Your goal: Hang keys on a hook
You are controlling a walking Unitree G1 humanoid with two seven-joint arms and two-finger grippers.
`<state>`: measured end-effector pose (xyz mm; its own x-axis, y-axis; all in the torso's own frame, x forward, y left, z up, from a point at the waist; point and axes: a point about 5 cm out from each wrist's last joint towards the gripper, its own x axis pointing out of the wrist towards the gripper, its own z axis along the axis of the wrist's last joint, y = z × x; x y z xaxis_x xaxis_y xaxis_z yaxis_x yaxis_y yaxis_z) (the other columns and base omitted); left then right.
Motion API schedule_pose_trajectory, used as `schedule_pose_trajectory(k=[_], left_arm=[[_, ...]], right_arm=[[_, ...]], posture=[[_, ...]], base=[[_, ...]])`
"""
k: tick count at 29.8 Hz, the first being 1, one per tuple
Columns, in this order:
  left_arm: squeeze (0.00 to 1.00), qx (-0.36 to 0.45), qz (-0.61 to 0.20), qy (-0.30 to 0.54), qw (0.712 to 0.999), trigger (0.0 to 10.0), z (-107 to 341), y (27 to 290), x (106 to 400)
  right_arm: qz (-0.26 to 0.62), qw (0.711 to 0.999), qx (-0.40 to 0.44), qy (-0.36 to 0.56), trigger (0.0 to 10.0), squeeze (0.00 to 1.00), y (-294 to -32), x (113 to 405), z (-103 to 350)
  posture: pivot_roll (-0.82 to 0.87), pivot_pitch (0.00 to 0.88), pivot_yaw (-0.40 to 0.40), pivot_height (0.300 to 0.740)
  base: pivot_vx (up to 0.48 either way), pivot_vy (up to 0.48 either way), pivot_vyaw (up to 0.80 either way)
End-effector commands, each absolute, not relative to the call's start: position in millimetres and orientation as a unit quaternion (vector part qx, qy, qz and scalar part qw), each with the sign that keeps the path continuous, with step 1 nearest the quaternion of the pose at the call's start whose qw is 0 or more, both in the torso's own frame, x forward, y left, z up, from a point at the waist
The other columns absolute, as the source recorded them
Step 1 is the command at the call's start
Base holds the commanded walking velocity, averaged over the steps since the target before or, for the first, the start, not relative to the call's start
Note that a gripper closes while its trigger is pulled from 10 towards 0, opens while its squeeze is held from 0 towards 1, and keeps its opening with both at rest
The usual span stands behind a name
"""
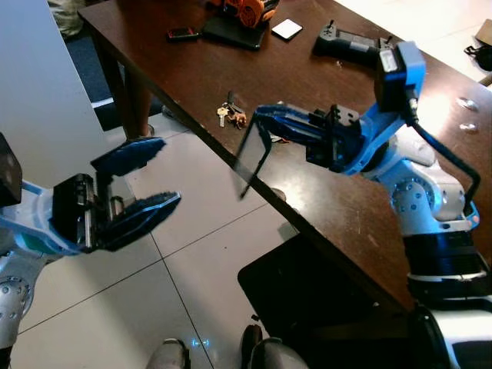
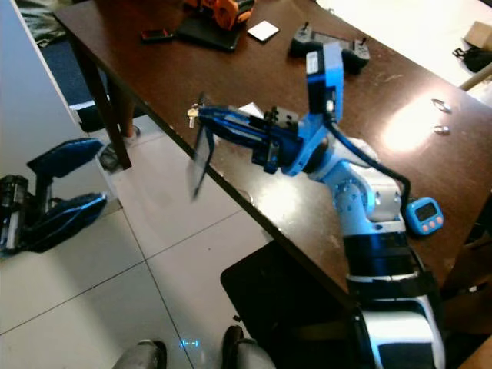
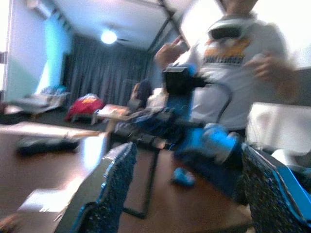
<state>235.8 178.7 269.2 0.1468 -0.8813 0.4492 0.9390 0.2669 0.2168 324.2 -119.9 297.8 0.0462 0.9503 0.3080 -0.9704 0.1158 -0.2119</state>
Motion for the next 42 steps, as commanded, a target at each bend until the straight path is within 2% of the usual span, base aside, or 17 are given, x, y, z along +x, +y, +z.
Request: schedule_pose_trajectory(k=[1,3,4,7,8,16,20,23,34,36,39,42], left_arm=[[0.0,-0.05,-0.627,-0.235,0.741,10.0,268,166,232],[0.0,-0.046,-0.63,-0.228,0.741,10.0,267,162,232],[0.0,-0.034,-0.615,-0.217,0.757,10.0,264,156,238],[0.0,-0.033,-0.608,-0.212,0.764,10.0,263,155,240],[0.0,-0.033,-0.589,-0.212,0.779,10.0,262,156,246],[0.0,-0.031,-0.566,-0.219,0.794,10.0,264,161,249],[0.0,-0.044,-0.587,-0.217,0.779,10.0,264,159,241],[0.0,-0.064,-0.635,-0.203,0.743,10.0,259,149,229],[0.0,-0.04,-0.63,-0.18,0.754,10.0,245,134,233],[0.0,-0.02,-0.603,-0.181,0.776,10.0,243,132,240],[0.0,-0.016,-0.59,-0.183,0.786,10.0,244,132,243],[0.0,0.006,-0.553,-0.185,0.813,10.0,242,130,250]], right_arm=[[0.685,0.702,0.026,-0.191,0.0,0.0,-116,319,302],[0.692,0.696,0.028,-0.189,0.0,0.0,-115,318,302],[0.709,0.68,0.028,-0.183,0.0,0.0,-111,315,303],[0.716,0.673,0.028,-0.181,0.0,0.0,-110,314,303],[0.739,0.652,0.021,-0.168,0.0,0.0,-107,309,301],[0.777,0.616,0.002,-0.13,0.0,0.0,-108,301,293],[0.788,0.604,0.003,-0.124,0.0,0.0,-111,298,295],[0.794,0.595,0.004,-0.125,0.0,0.0,-107,296,298],[0.791,0.597,-0.003,-0.133,0.0,0.0,-103,296,303],[0.769,0.622,-0.008,-0.149,0.0,0.0,-101,302,307],[0.763,0.628,-0.001,-0.153,0.0,0.0,-100,304,309],[0.739,0.653,-0.002,-0.167,0.0,0.0,-95,310,312]], posture=[[0.18,0.108,-0.039,0.74],[0.18,0.106,-0.04,0.74],[0.18,0.103,-0.042,0.74],[0.18,0.103,-0.044,0.74],[0.18,0.101,-0.046,0.74],[0.19,0.101,-0.053,0.74],[0.19,0.102,-0.057,0.74],[0.19,0.105,-0.062,0.74],[0.19,0.104,-0.066,0.74],[0.19,0.105,-0.066,0.74],[0.19,0.104,-0.067,0.74],[0.19,0.105,-0.071,0.74]], base=[[0.0,0.0,0.0],[0.0,0.0,0.0],[0.0,0.0,0.0],[0.0,0.0,0.0],[0.0,0.0,0.0],[0.0,0.0,0.0],[0.0,0.0,0.0],[0.0,0.0,0.0],[0.0,0.0,0.0],[0.0,0.0,0.0],[0.0,0.0,0.0],[0.0,0.0,0.0]])
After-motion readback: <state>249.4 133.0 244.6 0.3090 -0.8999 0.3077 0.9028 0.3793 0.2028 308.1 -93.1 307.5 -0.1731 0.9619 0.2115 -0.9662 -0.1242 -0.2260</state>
